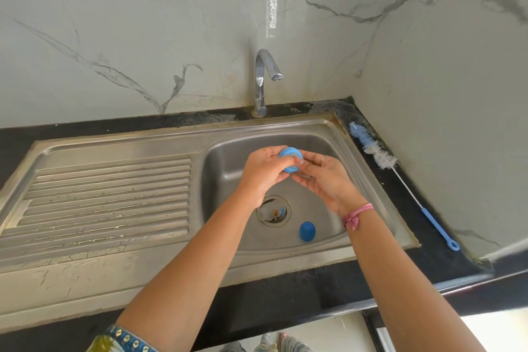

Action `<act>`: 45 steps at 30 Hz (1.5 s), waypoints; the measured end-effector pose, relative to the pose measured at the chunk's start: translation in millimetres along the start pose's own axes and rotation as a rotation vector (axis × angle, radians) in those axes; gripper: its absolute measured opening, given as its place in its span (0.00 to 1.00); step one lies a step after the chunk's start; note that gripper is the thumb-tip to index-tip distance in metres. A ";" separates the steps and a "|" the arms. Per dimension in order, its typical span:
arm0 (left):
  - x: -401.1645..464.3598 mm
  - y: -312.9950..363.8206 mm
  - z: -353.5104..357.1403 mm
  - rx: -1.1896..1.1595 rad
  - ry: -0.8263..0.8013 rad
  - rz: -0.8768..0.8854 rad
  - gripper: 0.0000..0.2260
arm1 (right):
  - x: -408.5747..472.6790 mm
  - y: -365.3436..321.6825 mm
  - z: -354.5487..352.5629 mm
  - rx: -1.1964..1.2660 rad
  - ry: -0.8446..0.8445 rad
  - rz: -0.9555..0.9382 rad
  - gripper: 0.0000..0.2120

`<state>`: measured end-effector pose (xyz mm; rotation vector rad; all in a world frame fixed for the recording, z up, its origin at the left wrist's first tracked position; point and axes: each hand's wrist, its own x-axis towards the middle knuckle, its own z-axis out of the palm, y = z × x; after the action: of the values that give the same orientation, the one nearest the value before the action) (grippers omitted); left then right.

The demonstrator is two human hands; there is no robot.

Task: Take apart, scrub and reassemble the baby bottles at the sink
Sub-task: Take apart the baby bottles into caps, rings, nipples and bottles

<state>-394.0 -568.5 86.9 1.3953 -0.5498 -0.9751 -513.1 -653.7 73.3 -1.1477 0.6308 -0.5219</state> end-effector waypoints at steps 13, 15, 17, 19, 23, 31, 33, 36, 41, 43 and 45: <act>4.8 -8.4 6.8 0.280 0.168 0.104 0.12 | 4.3 5.3 9.2 -0.138 0.108 -0.024 0.12; 3.2 -6.7 6.6 0.231 0.132 0.080 0.09 | 4.0 3.8 7.5 -0.135 0.107 -0.039 0.12; 1.2 -3.2 2.9 0.114 0.054 0.030 0.09 | 3.1 0.8 3.5 -0.116 0.080 -0.059 0.12; -0.9 1.1 -4.1 -0.036 -0.037 -0.006 0.11 | 1.4 -3.1 -3.2 -0.033 0.004 -0.055 0.13; -1.5 6.3 -15.0 -0.065 -0.117 0.012 0.16 | 0.2 -7.2 -15.2 0.098 -0.158 0.023 0.17; 2.1 5.3 -15.0 0.045 0.030 0.066 0.19 | 1.3 -14.8 -11.9 -0.205 -0.139 -0.106 0.15; 3.0 4.3 -15.2 0.050 0.046 0.060 0.20 | 2.4 -16.1 -9.2 -0.257 -0.093 -0.149 0.12; 4.0 3.5 -15.9 -0.015 0.041 0.029 0.18 | 4.0 -16.1 -5.3 -0.288 -0.058 -0.220 0.10; 5.3 3.1 -15.3 -0.103 0.042 -0.043 0.17 | 7.2 -6.4 8.7 -0.511 0.109 -0.362 0.05; 6.1 3.0 -16.8 -0.104 0.047 -0.049 0.16 | 7.8 -3.3 13.5 -0.572 0.157 -0.408 0.05; 6.2 3.1 -19.3 -0.114 0.044 -0.058 0.15 | 7.7 -2.1 16.4 -0.542 0.154 -0.412 0.06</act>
<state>-374.3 -563.2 85.8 1.3338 -0.4169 -1.0041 -496.3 -648.7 78.3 -1.7812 0.6923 -0.8248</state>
